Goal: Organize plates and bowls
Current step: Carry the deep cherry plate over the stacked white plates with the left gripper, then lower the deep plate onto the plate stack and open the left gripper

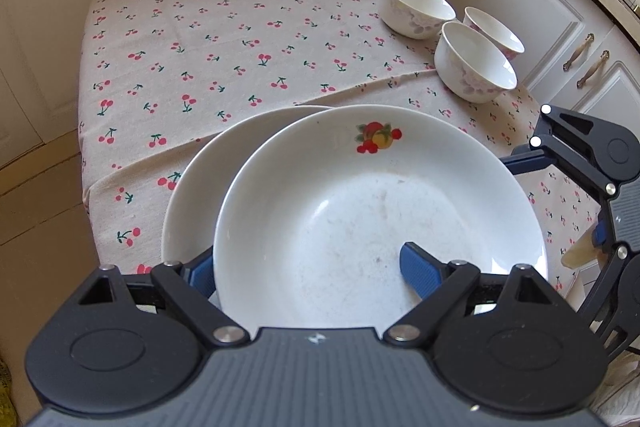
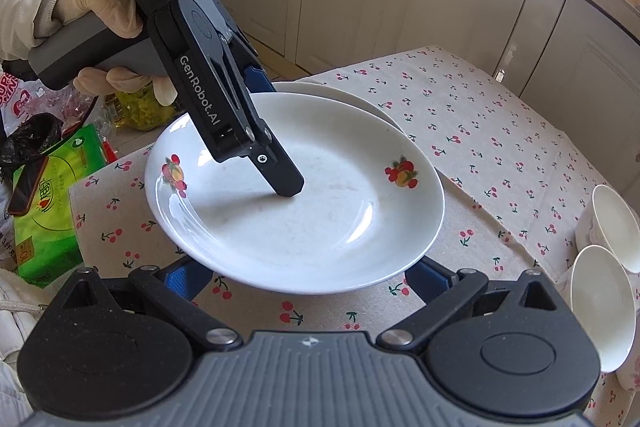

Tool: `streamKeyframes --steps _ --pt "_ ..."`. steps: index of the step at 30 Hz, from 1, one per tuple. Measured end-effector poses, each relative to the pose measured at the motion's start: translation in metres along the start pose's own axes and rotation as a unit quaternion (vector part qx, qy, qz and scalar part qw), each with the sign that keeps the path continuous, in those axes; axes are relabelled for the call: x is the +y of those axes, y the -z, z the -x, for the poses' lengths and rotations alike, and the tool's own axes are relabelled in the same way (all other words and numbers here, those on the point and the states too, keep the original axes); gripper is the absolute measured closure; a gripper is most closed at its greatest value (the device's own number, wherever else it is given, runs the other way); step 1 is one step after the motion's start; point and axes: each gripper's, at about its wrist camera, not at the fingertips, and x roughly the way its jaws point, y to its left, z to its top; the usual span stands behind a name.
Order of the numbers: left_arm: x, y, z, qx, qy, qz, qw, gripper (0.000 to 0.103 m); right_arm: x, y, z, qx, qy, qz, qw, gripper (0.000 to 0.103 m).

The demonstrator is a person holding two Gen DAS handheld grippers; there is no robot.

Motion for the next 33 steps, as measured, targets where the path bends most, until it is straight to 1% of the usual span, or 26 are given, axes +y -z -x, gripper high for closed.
streamKeyframes --steps 14,22,33 --pt "-0.003 0.004 0.007 0.023 -0.012 -0.015 0.9996 0.013 0.002 0.001 0.003 -0.004 -0.004 0.001 1.000 0.000" --pt "-0.005 0.010 0.017 0.023 -0.011 -0.012 0.9996 0.013 0.004 0.002 0.004 -0.007 -0.004 -0.001 1.000 0.000" --pt "-0.002 0.016 0.028 0.013 0.000 0.008 0.9999 0.013 0.001 0.000 -0.003 -0.004 -0.004 -0.006 1.000 0.000"
